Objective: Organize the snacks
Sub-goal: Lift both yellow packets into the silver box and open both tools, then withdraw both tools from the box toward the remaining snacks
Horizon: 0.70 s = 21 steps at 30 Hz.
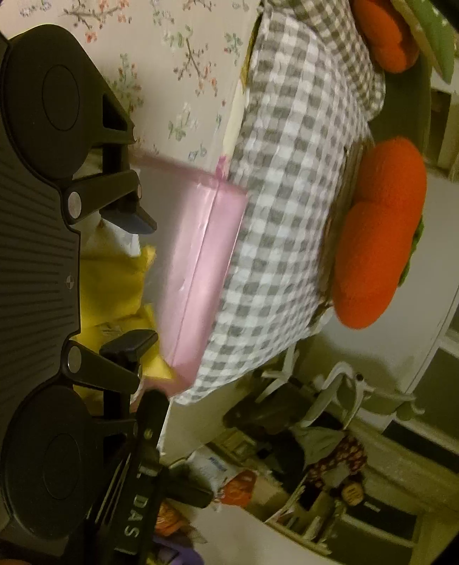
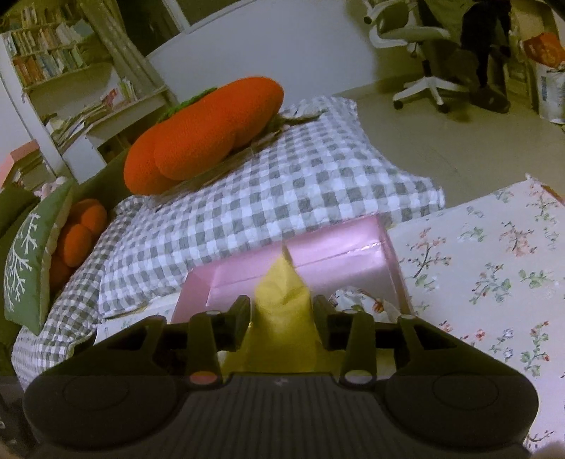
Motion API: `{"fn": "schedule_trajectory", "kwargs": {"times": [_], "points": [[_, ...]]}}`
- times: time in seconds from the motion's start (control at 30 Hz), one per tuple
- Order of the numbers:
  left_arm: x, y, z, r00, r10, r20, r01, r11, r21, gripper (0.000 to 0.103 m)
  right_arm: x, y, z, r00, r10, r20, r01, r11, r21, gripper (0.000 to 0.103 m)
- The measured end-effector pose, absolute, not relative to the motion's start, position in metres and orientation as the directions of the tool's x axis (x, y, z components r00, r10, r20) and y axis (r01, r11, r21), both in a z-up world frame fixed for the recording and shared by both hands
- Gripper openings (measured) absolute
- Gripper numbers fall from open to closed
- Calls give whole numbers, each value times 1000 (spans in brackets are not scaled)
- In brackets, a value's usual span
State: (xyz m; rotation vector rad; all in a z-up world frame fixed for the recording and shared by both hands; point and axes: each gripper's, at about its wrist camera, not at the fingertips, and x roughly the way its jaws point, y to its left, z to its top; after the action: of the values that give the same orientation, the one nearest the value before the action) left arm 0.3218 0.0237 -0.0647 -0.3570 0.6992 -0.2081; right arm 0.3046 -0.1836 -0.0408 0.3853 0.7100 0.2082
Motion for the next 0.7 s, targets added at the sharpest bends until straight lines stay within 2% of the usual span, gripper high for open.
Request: {"fn": "schedule_trajectory", "kwargs": {"times": [0.1,0.23,0.33,0.4,0.5,0.7], "points": [[319,32,-57,751,-312,-582,57,909,-413,59,304,-190,-38,745,316,-588,-43,902,430,37],[311,39,-42,770,-274,-577,47,925,-376,59,299,-196,-30,754,309,-579,-43,904,426,39],[304,42,-32,768,-253,-588,35,934,-357,62,293,-202,-23,755,327,-568,-50,893,448,51],[298,43,-27,761,-240,-603,29,941,-337,64,287,-200,-16,760,321,-564,-68,903,423,65],[290,41,-23,742,-234,-628,43,952,-304,68,278,-196,-9,760,317,-568,-97,918,383,73],[272,35,-29,679,-233,-697,67,964,-257,71,263,-193,-9,707,341,-620,-135,925,355,81]]}}
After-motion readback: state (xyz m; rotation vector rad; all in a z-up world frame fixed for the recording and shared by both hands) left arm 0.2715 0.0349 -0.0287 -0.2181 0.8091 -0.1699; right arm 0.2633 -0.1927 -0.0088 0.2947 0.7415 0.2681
